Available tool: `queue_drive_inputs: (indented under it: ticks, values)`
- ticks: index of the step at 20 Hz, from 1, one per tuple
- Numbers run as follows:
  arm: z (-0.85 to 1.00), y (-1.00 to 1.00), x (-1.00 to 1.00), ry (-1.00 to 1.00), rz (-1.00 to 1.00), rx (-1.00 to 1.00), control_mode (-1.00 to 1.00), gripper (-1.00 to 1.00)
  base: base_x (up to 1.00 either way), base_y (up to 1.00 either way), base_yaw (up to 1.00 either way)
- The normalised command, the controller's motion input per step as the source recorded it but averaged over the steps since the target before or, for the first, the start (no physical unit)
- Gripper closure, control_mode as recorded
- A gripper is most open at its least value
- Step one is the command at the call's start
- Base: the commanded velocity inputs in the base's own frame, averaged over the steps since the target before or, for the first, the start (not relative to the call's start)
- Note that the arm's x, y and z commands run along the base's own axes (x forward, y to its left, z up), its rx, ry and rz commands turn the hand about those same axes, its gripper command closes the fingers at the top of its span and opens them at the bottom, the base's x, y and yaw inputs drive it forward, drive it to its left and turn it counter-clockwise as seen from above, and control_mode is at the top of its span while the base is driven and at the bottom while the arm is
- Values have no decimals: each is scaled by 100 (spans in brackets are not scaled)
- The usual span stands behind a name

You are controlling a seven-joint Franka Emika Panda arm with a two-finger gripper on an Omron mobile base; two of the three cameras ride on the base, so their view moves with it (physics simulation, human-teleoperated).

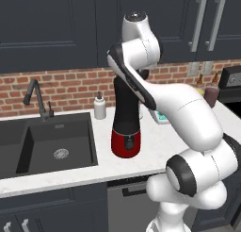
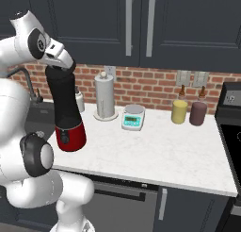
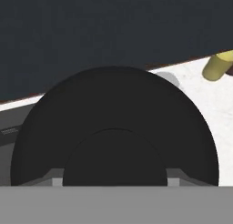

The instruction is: Close the lid blender by securely placing the lid on top.

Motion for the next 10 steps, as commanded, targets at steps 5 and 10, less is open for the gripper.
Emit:
queue_drive_inputs:
  ticks: [5,10]
  values:
    - [-18,17,35,6,0,0,-100,100,0,0,0]
    - [-32,13,31,7,0,0,-100,100,0,0,0]
